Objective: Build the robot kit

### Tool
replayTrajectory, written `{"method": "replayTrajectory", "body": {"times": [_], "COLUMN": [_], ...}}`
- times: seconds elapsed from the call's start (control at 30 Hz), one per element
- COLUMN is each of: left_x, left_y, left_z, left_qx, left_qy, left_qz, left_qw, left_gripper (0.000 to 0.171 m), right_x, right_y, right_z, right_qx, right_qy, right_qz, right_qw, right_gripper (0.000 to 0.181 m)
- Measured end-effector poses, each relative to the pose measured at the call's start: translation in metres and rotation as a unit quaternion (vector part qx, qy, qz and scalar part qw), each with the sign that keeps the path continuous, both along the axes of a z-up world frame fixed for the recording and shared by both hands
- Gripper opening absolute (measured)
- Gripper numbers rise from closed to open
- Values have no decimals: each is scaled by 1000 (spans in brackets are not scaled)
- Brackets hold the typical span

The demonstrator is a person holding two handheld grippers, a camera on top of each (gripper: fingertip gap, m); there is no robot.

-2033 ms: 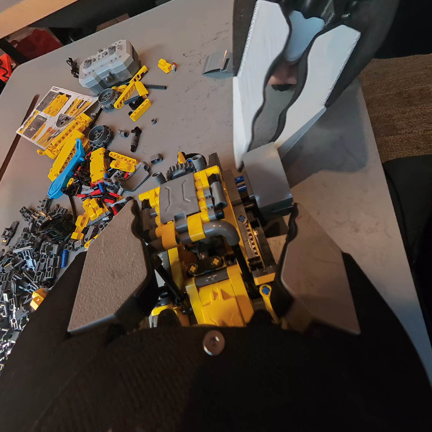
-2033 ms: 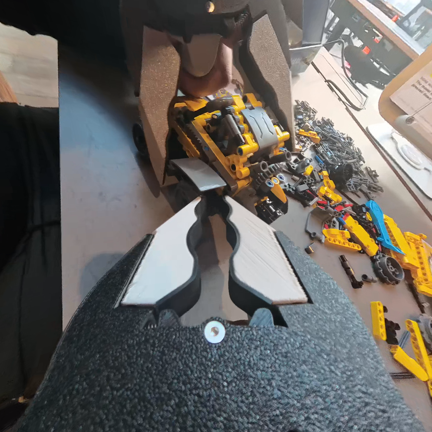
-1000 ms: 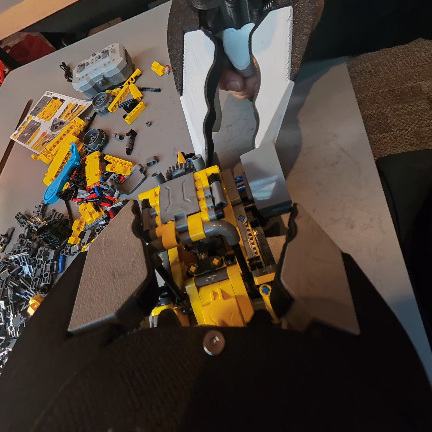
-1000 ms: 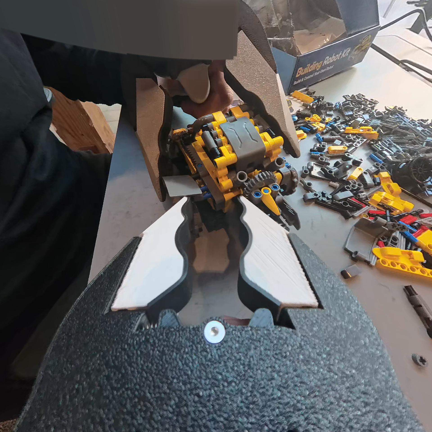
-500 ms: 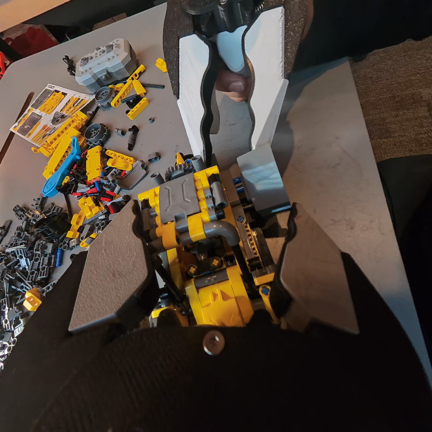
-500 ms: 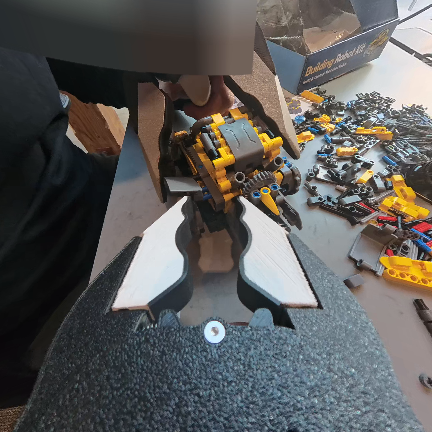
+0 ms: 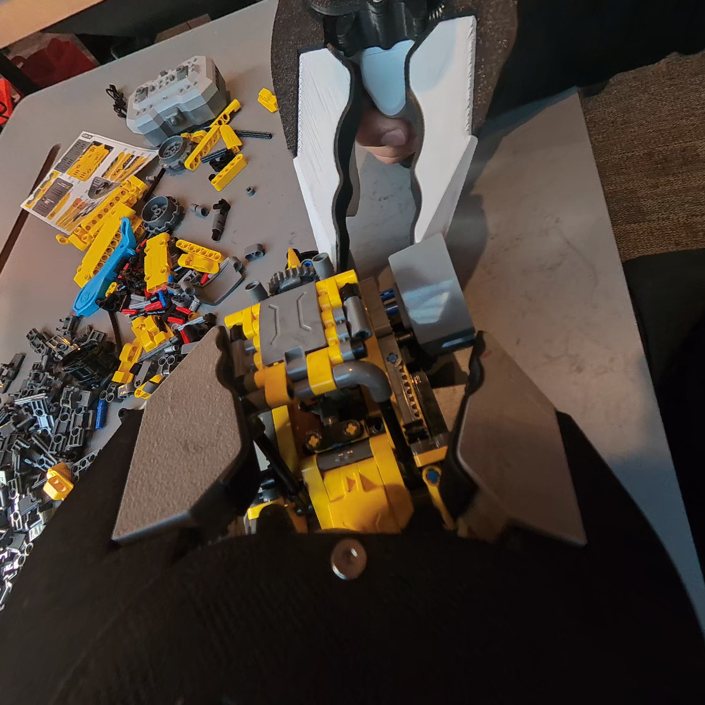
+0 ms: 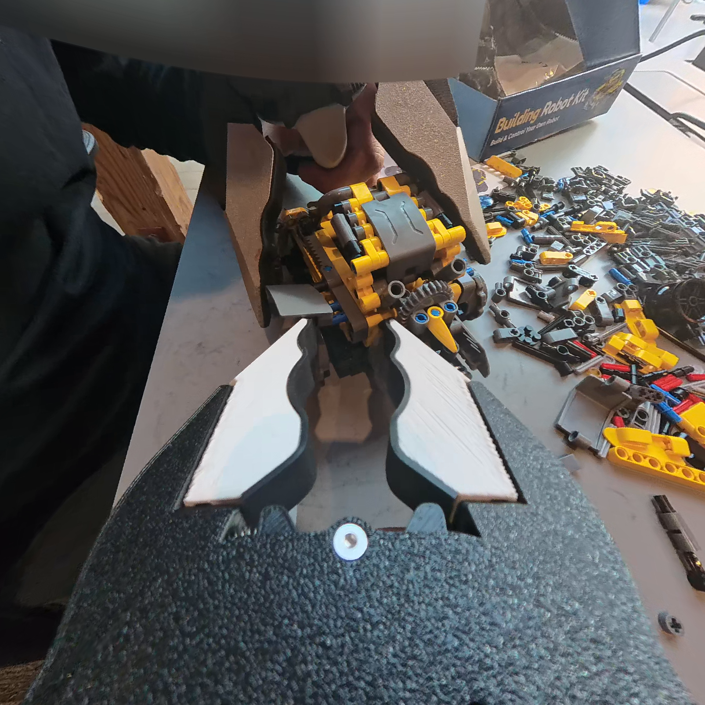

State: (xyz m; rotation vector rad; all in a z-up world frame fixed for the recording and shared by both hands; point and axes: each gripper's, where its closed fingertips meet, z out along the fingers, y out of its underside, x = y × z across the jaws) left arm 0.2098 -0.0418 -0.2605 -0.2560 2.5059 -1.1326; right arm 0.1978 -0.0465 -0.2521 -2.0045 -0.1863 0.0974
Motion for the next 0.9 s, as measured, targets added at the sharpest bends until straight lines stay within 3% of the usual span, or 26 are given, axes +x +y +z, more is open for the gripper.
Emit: {"method": "replayTrajectory", "body": {"times": [0.5, 0.67, 0.9], "left_x": [-3, -1, 2], "left_y": [1, 3, 2], "left_z": [-1, -3, -1], "left_qx": [0, 15, 6], "left_qy": [1, -10, -13], "left_qz": [-4, 6, 16], "left_qw": [1000, 1000, 1000], "left_gripper": [122, 123, 123], "right_x": [-4, -4, 3], "right_y": [2, 3, -3], "right_z": [0, 0, 3], "right_qx": [1, 3, 5], "right_qy": [-15, -35, 1], "right_qz": [16, 6, -40], "right_qw": [1000, 999, 999], "right_gripper": [31, 31, 36]}}
